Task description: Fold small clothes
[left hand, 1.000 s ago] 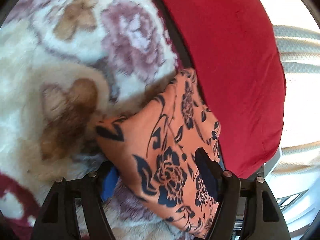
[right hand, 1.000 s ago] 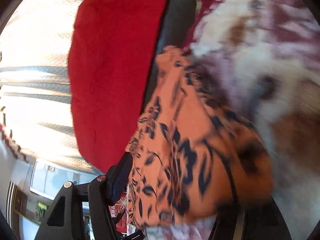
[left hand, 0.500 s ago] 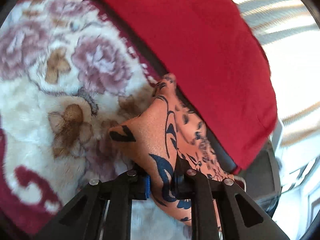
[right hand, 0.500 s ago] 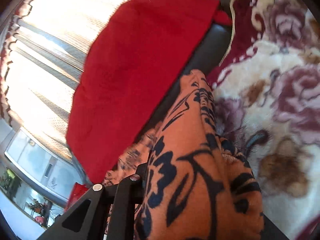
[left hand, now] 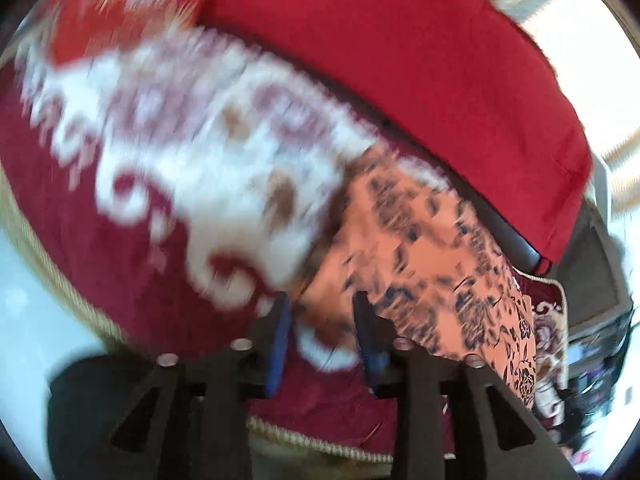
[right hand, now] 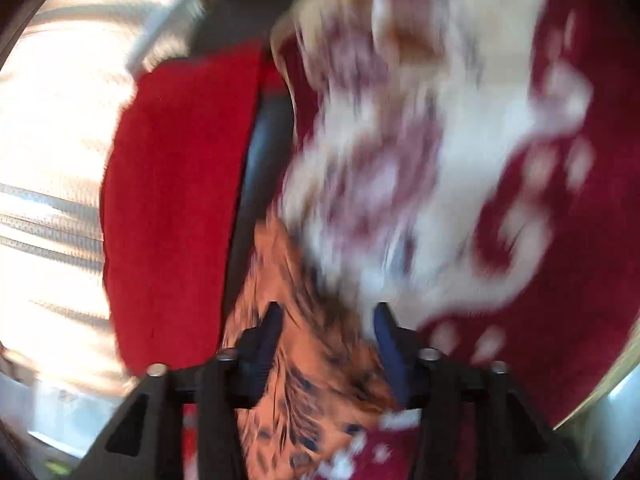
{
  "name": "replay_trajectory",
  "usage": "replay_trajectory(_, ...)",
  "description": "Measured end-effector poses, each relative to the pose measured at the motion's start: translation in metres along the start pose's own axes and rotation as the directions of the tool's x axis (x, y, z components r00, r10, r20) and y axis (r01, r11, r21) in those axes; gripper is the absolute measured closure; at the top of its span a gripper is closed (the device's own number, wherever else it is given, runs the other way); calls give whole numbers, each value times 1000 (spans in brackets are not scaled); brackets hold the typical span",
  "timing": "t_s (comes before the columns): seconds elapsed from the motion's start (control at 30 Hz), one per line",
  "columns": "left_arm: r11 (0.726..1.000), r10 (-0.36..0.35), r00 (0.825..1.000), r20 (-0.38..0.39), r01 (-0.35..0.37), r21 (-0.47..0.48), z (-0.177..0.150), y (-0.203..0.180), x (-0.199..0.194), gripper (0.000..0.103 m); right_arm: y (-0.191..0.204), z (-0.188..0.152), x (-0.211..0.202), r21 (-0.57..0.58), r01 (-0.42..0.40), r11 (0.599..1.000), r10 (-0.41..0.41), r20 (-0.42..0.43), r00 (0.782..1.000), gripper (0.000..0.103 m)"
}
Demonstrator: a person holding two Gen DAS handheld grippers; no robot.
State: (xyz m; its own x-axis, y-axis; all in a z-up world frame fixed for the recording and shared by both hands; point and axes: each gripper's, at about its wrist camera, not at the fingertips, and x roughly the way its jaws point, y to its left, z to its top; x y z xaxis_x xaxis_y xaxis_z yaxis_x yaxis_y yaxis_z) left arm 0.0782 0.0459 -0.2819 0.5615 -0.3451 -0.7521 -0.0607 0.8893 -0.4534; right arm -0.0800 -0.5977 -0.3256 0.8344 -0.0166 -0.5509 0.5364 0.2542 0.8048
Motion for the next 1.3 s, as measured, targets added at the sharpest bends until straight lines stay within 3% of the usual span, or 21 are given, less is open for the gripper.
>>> replay_trajectory(0.03, 999, -5, 1000, 25, 4, 48, 6, -15, -1, 57, 11, 1, -4, -61, -14, 998, 16, 24, 1000, 50)
replay_trajectory(0.1, 987, -21, 998, 53, 12, 161, 15, -53, 8, 53, 36, -3, 0, -173, -40, 984, 40, -4, 999, 50)
replay_trajectory(0.17, 970, -30, 999, 39, 20, 241, 21, -83, 26, 45, 62, -11, 14, -282, -70, 957, 55, -60, 997, 50)
replay_trajectory(0.3, 948, -21, 999, -36, 31, 316, 24, -139, 84, 45, 107, -47, 71, -434, -121, 893, 29, -212, 977, 52)
replay_trajectory(0.4, 942, 10, 993, -116, 29, 335, 26, -171, 128, 45, 123, -63, 121, -468, -108, 877, -35, -286, 958, 53)
replay_trajectory(0.5, 933, 88, 986, -139, -33, 359, 26, -190, 169, 39, 115, -66, 157, -435, -93, 895, -73, -349, 934, 56)
replay_trajectory(0.57, 911, 148, 983, -112, -91, 401, 28, -198, 189, 27, 115, -62, 178, -435, -55, 899, -106, -338, 935, 65)
replay_trajectory(0.67, 900, 192, 975, -110, -130, 415, 36, -201, 202, 24, 112, -49, 188, -422, -30, 906, -117, -319, 940, 68)
replay_trajectory(0.77, 906, 167, 978, -125, -103, 410, 34, -199, 188, 24, 111, -39, 167, -381, -92, 920, -30, -304, 952, 68)
replay_trajectory(0.87, 892, 140, 988, -65, -97, 441, 19, -186, 159, 24, 104, -36, 125, -341, -155, 927, 64, -264, 962, 64)
replay_trajectory(0.93, 893, 135, 989, -60, -95, 439, 1, -171, 149, 22, 91, -41, 114, -314, -142, 939, 54, -273, 961, 64)
replay_trajectory(1.0, 886, 144, 987, -68, -98, 453, -11, -162, 148, 18, 75, -51, 125, -316, -74, 946, -43, -350, 936, 66)
replay_trajectory(1.1, 877, 156, 983, -100, -91, 472, -15, -161, 137, 18, 74, -54, 109, -297, -94, 950, -14, -345, 938, 66)
replay_trajectory(1.17, 875, 146, 979, -146, -58, 481, -14, -160, 124, 18, 76, -54, 86, -263, -162, 951, 58, -365, 929, 65)
replay_trajectory(1.2, 873, 141, 979, -147, -53, 484, -13, -158, 116, 18, 74, -54, 73, -247, -177, 953, 79, -360, 929, 62)
replay_trajectory(1.23, 871, 135, 982, -128, -56, 488, -14, -154, 107, 18, 69, -52, 59, -227, -180, 957, 93, -347, 933, 45)
replay_trajectory(1.3, 869, 156, 984, -89, -94, 486, -18, -143, 98, 14, 48, -51, 30, -151, -185, 971, 136, -287, 948, 30)
